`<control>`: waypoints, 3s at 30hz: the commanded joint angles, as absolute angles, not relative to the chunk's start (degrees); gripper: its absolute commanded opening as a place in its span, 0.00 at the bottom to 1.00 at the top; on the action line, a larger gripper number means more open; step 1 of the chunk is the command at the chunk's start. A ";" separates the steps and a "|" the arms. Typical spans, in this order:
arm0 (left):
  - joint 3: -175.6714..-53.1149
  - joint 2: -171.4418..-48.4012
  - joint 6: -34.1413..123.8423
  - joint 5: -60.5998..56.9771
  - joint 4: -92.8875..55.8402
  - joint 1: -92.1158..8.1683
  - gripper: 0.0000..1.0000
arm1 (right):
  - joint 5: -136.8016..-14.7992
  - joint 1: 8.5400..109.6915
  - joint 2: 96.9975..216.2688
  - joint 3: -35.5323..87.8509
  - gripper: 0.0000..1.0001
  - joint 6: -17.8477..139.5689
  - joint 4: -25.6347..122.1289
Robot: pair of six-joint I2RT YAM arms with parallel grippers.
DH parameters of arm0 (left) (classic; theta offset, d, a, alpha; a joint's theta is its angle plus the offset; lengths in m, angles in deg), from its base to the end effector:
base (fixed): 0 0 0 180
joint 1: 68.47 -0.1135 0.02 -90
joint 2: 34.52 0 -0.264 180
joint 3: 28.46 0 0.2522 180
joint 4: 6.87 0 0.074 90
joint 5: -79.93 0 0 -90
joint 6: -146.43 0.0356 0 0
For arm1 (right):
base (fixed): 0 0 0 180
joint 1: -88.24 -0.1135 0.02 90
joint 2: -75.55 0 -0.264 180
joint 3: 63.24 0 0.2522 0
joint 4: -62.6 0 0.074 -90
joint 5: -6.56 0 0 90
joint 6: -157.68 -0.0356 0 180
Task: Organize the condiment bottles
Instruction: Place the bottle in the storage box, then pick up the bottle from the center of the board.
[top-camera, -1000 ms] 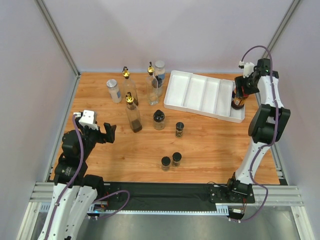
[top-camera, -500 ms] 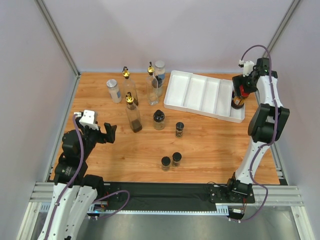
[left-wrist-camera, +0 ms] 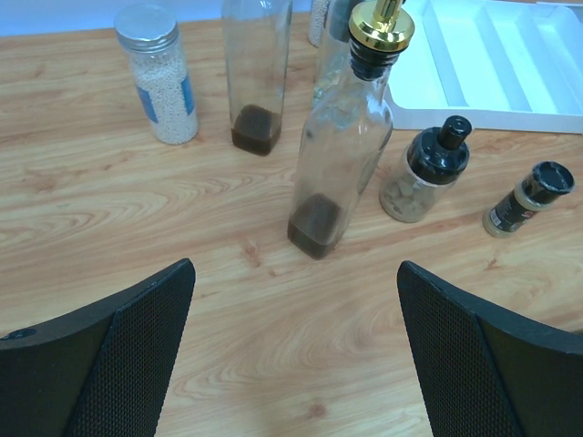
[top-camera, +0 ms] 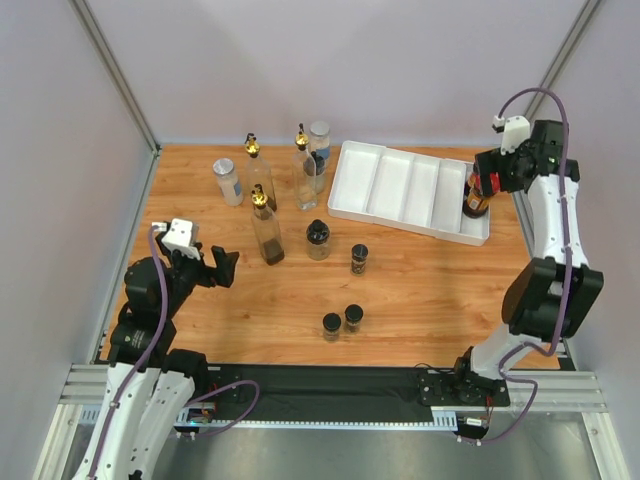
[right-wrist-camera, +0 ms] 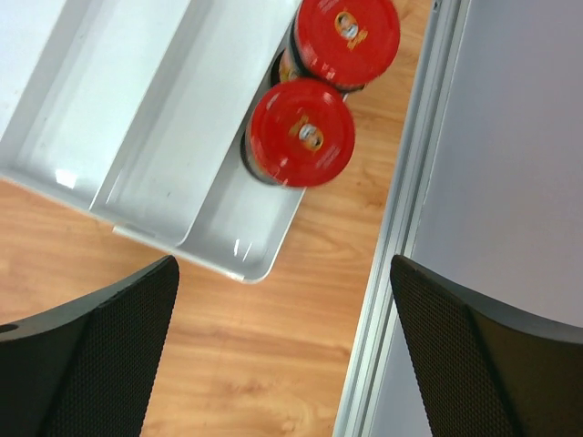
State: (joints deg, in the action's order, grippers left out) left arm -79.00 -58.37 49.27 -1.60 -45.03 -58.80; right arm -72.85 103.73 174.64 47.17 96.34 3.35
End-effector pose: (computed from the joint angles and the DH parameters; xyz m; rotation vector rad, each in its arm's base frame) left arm 0.1084 -0.0238 0.3118 0.1466 1.7755 -0.3430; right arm 0.3699 -0.0957 0.3428 -0.3590 2.3662 -0.1403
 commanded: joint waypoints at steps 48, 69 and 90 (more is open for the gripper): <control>-87.31 -92.96 49.05 11.90 -10.80 -55.64 0.91 | -32.55 99.58 127.23 0.62 1.00 88.33 15.18; -86.70 -99.47 54.93 7.24 -0.76 -52.04 0.00 | -33.87 99.58 126.97 0.80 1.00 89.12 14.39; -96.80 -93.84 55.38 11.20 -9.37 -52.04 0.00 | -34.49 99.58 126.18 0.89 1.00 89.30 14.13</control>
State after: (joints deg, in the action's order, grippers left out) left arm -91.63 -96.60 55.11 8.63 -13.84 -52.29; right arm -34.32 99.66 127.15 0.98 88.10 13.05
